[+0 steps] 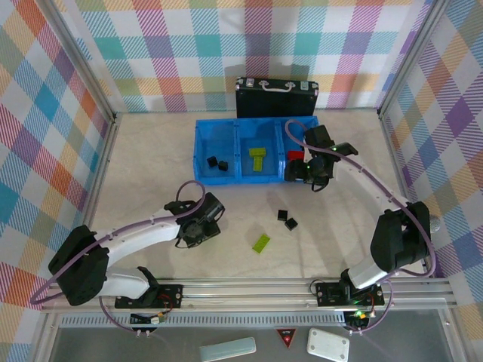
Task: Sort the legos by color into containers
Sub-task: Pick up the lego from the middle-left of the table, then place the lego in the container.
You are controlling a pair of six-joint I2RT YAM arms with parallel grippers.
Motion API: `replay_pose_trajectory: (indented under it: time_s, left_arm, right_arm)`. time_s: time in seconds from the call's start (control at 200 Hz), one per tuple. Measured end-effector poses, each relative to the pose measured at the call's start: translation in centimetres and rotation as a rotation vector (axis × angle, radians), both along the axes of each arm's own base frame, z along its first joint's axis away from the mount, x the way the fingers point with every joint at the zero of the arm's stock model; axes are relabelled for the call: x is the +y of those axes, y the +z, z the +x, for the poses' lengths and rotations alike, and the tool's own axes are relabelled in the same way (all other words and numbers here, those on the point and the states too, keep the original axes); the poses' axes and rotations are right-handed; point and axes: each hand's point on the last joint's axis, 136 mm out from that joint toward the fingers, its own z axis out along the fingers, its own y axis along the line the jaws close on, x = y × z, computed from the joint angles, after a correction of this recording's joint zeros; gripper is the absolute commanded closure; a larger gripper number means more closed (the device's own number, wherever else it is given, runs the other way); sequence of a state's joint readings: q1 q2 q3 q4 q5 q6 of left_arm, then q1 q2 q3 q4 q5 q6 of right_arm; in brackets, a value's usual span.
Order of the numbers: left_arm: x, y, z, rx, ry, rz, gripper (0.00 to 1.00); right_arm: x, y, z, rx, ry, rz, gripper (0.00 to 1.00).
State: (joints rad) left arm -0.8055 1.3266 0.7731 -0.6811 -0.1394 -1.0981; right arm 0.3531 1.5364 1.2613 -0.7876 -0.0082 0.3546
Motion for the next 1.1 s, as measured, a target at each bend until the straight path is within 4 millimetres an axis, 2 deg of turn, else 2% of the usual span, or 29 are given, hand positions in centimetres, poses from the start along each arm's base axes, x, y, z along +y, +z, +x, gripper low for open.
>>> replay_pose_trajectory:
  time_s: [0.42, 0.625, 0.8, 0.895, 1.1]
  left_arm:
    - [-4.8, 2.5, 3.7, -0.025, -0.183, 0.000, 0.41]
    - [-8.1, 3.7, 6.1, -0.042, -0.332, 0.002, 0.42]
    - [-11.6, 5.3, 7.8, -0.090, -0.619, -0.002, 0.46]
    - [-13.2, 5.9, 8.5, -0.114, -0.790, 0.013, 0.45]
    - [-16.0, 5.9, 9.0, -0.112, -1.150, 0.005, 0.46]
  right_arm:
    - [-1.9, 0.6, -2.3, -0.013, -0.037, -0.044, 0.27]
    - [-2.9, 1.3, -3.3, -0.027, -0.064, -0.066, 0.27]
    - [-3.9, 1.8, -4.4, -0.039, -0.080, -0.095, 0.26]
    - [-4.3, 2.1, -4.7, -0.045, -0.089, -0.105, 0.26]
    - [-5.1, 3.0, -5.6, -0.062, -0.114, -0.115, 0.26]
